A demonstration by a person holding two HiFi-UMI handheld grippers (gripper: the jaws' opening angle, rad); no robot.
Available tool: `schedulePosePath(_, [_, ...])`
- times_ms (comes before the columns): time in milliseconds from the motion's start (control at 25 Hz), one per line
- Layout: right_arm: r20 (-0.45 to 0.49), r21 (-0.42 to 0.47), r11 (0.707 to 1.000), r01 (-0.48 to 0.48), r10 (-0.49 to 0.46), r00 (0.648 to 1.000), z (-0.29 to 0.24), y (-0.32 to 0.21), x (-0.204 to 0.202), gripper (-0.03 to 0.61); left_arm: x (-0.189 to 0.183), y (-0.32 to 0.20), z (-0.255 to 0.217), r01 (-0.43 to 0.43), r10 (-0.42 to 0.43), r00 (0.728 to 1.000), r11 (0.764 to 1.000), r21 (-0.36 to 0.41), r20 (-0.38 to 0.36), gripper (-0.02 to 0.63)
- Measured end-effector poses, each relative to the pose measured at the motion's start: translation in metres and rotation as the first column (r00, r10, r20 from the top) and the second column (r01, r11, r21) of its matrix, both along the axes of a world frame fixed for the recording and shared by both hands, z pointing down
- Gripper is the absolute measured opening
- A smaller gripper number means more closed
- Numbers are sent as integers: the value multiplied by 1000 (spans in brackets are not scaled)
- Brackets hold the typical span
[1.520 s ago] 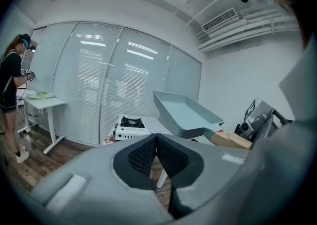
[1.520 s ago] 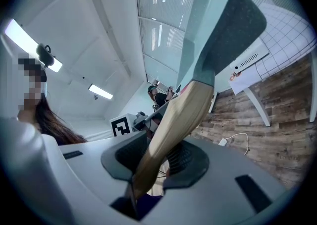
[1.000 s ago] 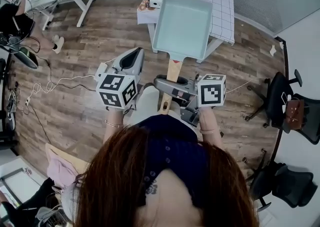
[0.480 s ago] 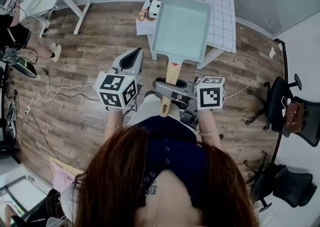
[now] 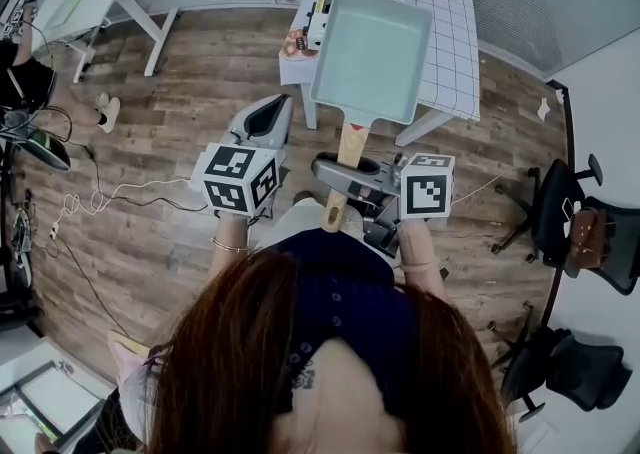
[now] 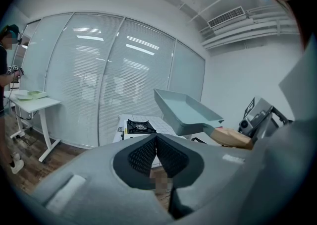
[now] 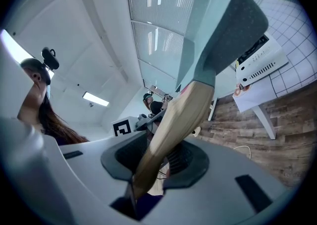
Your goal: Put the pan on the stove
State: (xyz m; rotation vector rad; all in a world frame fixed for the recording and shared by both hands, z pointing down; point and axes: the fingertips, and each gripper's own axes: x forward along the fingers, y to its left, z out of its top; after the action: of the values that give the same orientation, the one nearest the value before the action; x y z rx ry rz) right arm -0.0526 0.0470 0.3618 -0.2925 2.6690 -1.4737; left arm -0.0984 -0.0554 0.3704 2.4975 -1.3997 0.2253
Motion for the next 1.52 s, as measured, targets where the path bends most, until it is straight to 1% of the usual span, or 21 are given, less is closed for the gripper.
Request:
schedulePosePath(320, [-13, -10, 999, -31, 31, 999, 1, -33, -25, 120, -23, -33, 3, -33, 33, 999, 999, -4, -22, 11])
schedulePosePath(520, [-5, -22, 998, -55, 55, 998, -1, -61, -48, 120, -46, -60, 6, -54, 54, 998, 998, -15, -36, 11])
schedulePosePath(680, [-7, -21, 997, -73, 72, 997, -1, -70, -55, 120, -54, -70, 4, -67, 66, 997, 998, -10, -41, 11])
schedulePosePath(920, [-12, -23, 996, -87, 86, 996, -1, -81, -57, 120, -54, -85, 5, -82, 81, 995, 997, -11, -50, 11])
schedulePosePath(1200, [-14, -16, 995, -102, 101, 995, 0, -85, -56, 120, -49, -89, 9, -100, 99, 993, 995, -15, -60, 11])
schedulePosePath(1520, [-17, -10, 994, -110, 110, 994, 8, -101, -44, 120, -37, -104, 14, -104, 104, 993, 995, -7, -57, 11])
